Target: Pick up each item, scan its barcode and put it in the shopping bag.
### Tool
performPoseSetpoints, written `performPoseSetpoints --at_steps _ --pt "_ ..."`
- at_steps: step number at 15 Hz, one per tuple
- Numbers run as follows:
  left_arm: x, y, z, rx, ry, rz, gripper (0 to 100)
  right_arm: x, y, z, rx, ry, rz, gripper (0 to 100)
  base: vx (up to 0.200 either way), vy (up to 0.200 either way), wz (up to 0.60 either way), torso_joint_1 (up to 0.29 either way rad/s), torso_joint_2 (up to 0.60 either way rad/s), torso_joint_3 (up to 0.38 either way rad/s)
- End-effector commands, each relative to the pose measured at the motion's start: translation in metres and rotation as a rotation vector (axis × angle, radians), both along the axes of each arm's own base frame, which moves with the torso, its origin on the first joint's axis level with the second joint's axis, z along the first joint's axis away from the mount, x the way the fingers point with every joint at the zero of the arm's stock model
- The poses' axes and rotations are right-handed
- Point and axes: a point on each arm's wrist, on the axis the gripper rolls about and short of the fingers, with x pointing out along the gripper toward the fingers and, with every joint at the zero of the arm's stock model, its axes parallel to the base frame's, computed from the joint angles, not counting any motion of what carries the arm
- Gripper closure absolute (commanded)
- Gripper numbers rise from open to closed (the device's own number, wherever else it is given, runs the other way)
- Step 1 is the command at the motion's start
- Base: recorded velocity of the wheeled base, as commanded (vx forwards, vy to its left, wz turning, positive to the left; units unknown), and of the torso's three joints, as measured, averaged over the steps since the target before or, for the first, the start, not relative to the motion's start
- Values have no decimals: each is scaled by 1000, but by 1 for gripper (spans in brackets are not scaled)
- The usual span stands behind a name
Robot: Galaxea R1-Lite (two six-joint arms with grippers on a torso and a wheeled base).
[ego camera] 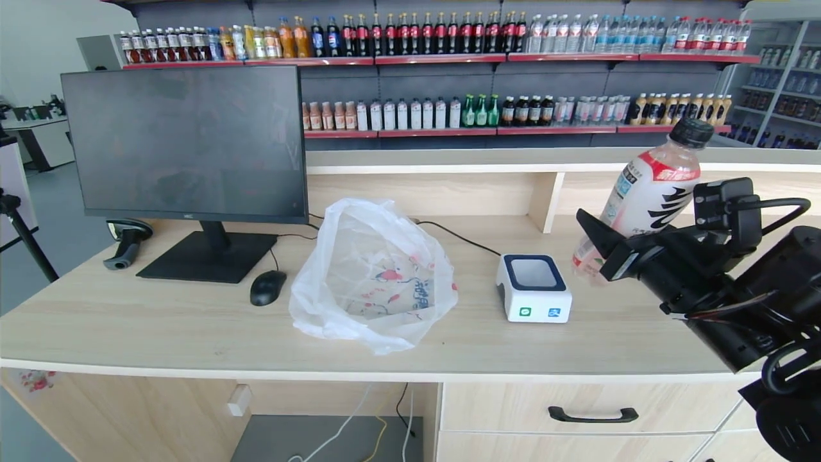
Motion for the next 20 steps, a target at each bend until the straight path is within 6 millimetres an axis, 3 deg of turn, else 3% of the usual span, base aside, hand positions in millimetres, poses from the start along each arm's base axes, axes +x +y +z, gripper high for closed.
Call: performPoseSetpoints --at_steps 1,16,20 --pt "0 0 0 0 0 0 0 1 1 0 2 -1 2 100 0 200 0 12 7 -2" --pt "0 0 0 0 -1 0 0 3 3 2 9 -14 8 100 0 13 0 0 0 0" --pt "0 0 0 0 -1 0 0 3 3 3 9 -15 8 100 0 0 600 4 2 4"
